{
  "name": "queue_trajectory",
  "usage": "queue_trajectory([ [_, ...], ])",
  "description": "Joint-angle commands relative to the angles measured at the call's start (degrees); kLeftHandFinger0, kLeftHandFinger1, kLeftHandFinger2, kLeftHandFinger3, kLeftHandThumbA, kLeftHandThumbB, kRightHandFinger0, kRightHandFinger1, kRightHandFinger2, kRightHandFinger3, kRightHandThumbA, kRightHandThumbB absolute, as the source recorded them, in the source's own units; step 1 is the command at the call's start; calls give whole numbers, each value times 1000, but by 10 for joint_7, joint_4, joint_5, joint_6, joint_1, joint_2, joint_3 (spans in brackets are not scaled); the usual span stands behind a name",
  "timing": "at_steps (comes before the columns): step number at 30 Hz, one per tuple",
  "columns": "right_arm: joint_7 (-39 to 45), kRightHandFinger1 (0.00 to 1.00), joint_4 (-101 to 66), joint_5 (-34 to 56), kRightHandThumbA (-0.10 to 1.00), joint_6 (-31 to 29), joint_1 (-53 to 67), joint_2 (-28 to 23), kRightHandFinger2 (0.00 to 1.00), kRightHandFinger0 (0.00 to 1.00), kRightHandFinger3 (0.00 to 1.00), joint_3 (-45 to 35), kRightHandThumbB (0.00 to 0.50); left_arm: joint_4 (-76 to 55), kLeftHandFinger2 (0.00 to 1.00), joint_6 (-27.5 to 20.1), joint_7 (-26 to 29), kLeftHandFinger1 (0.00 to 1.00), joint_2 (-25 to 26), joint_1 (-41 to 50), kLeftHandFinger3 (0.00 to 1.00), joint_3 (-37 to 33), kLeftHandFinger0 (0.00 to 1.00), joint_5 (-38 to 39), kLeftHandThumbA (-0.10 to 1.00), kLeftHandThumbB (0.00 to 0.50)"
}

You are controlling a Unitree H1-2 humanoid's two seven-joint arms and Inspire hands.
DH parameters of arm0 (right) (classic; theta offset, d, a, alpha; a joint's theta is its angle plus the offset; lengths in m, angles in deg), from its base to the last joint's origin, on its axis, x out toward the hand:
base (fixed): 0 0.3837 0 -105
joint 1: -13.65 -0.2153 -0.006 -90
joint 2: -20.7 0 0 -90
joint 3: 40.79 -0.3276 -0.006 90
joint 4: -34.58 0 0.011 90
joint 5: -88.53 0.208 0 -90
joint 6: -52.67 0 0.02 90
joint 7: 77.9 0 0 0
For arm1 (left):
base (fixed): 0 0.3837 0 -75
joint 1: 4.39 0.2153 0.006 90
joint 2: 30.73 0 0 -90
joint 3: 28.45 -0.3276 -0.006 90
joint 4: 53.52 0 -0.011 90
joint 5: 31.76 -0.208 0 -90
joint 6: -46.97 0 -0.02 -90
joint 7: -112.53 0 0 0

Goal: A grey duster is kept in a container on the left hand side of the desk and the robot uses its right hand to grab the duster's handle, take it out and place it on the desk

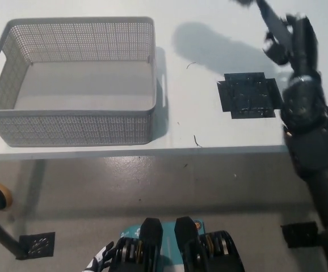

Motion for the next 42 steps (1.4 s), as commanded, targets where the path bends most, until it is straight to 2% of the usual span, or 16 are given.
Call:
queue_trajectory([
  [1, 48, 105, 10, -42, -33, -16, -8, -68, 468, 0, 328, 58, 17, -25, 1000, -25, 20, 1000, 10, 16, 1000, 16, 1000, -1, 919, 220],
  [6, 70, 267, 13, -29, -70, -4, 18, -107, 633, 0, 433, 77, 27, -28, 1000, -25, 26, 1000, 3, 19, 1000, 24, 1000, -4, 906, 217],
  [9, 64, 293, 25, -29, -66, 5, 28, -117, 632, 1, 423, 80, 20, -28, 1000, -25, 27, 1000, 2, 23, 1000, 25, 1000, 1, 904, 220],
  [10, 63, 372, 33, -26, -72, 5, 30, -120, 669, 152, 490, 79, 26, -27, 1000, -25, 29, 1000, 3, 24, 1000, 25, 1000, -1, 910, 212],
  [12, 72, 355, 45, -11, -88, 3, 33, -125, 567, 129, 474, 71, 6, -27, 1000, -25, 31, 1000, 4, 24, 1000, 26, 1000, -3, 911, 214],
  [13, 84, 300, 43, -7, 54, 35, 31, -124, 523, 14, 422, 66, 0, -27, 1000, -25, 35, 1000, 5, 25, 1000, 26, 1000, -5, 914, 214],
  [14, 91, 280, 35, -8, 218, 64, 31, -124, 511, 3, 391, 63, 7, -27, 1000, -25, 35, 1000, 5, 27, 1000, 26, 1000, -5, 911, 221],
  [15, 95, 448, 29, -10, 407, 74, 31, -126, 667, 159, 435, 64, 71, -29, 1000, -25, 35, 1000, 5, 28, 1000, 27, 1000, -4, 909, 222],
  [16, 111, 870, 21, -19, 655, 79, 33, -135, 1000, 523, 880, 75, 199, -29, 1000, -25, 35, 1000, 6, 28, 1000, 27, 1000, -4, 909, 222],
  [17, 116, 1000, 19, -22, 792, 81, 32, -137, 1000, 776, 1000, 79, 214, -29, 1000, -25, 35, 1000, 6, 28, 1000, 28, 1000, -4, 909, 222],
  [18, 148, 1000, 0, -23, 961, 88, 36, -146, 1000, 1000, 1000, 88, 414, -29, 1000, -25, 35, 1000, 6, 27, 1000, 28, 1000, -3, 901, 227],
  [22, 195, 1000, -45, -17, 925, 86, 44, -171, 1000, 1000, 1000, 101, 499, -31, 1000, -25, 33, 1000, 5, 27, 1000, 27, 1000, -4, 900, 232],
  [29, 229, 1000, -93, -10, 861, 96, 31, -185, 1000, 1000, 1000, 98, 500, -31, 1000, -25, 33, 1000, 8, 22, 1000, 27, 1000, -5, 896, 245],
  [34, 251, 1000, -165, 65, 760, 109, 28, -180, 1000, 1000, 1000, 33, 500, -30, 1000, -25, 33, 1000, 10, 18, 1000, 27, 1000, -3, 912, 257],
  [37, 281, 1000, -306, 127, 934, 124, 41, -196, 1000, 1000, 1000, -26, 500, -30, 1000, -25, 32, 1000, 12, 22, 1000, 27, 1000, -1, 910, 242],
  [42, 321, 1000, -575, 353, 1000, 202, 50, -202, 1000, 1000, 1000, -180, 491, -27, 1000, -25, 28, 1000, 13, 15, 1000, 31, 1000, 1, 909, 266],
])
